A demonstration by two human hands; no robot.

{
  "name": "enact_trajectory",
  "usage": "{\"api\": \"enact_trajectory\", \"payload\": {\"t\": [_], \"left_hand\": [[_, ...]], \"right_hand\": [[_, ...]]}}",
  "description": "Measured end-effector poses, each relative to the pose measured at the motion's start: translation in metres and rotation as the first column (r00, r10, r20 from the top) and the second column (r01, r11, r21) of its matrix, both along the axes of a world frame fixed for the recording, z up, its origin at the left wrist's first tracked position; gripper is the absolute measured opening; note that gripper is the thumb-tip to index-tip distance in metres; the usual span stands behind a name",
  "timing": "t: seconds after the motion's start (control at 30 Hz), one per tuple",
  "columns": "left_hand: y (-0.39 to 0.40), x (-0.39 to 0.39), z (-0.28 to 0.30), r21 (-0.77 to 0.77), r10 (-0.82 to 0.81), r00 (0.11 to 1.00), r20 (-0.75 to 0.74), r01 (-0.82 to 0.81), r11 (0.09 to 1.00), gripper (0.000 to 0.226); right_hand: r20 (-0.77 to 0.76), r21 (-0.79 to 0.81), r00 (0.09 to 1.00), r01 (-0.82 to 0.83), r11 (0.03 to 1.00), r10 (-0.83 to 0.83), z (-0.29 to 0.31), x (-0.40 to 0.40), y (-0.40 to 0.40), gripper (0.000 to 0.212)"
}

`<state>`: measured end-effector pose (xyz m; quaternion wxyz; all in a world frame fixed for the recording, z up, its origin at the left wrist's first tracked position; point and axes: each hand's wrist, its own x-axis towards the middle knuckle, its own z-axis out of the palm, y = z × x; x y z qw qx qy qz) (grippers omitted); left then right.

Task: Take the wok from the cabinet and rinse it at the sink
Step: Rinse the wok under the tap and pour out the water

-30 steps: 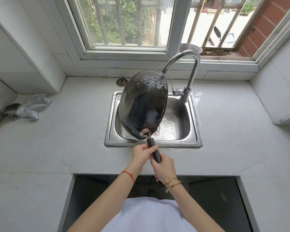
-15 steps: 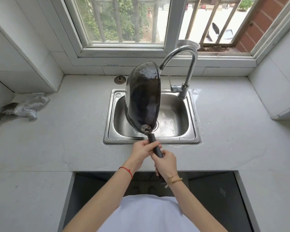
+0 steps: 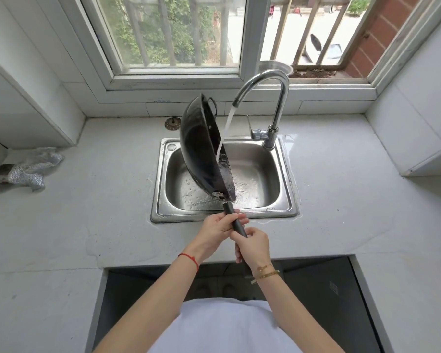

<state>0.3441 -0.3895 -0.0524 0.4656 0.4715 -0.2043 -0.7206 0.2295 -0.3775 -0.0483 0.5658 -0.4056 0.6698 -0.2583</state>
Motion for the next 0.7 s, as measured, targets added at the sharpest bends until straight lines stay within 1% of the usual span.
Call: {"api": "enact_trajectory", "payload": {"t": [0.07,0.13,0.27,0.5,0.7], "left_hand": [[0.001,0.001,-0.002,0.018,0.016,0.999,-0.028,-0.016,1.0,0.017],[0.002,0.004,-0.004,0.036,0.033,0.998,-0.054,-0.031,0.999,0.018],[0.005,0.007,-0.008,0.066,0.018,0.999,-0.032,-0.016,0.998,0.015],[0.007,0.008,-0.017,0.086,-0.016,0.997,0.069,0.01,0.996,0.01],[0.007,0.004,-0.021,0.111,-0.012,0.983,0.181,-0.009,0.994,0.025]], "right_hand": [[0.136,0.086,0.991,-0.001,0.996,-0.011,0.004,0.001,-0.002,0.018],[0.171,0.134,0.985,-0.036,0.99,0.013,0.006,0.004,-0.005,0.019],[0.164,0.143,0.985,-0.076,0.987,0.052,0.003,0.008,-0.003,0.015],[0.144,0.126,0.989,-0.062,0.99,0.044,-0.004,0.002,0.006,0.012],[0.083,0.091,0.996,0.009,0.996,-0.016,-0.009,0.007,0.015,0.013]]}}
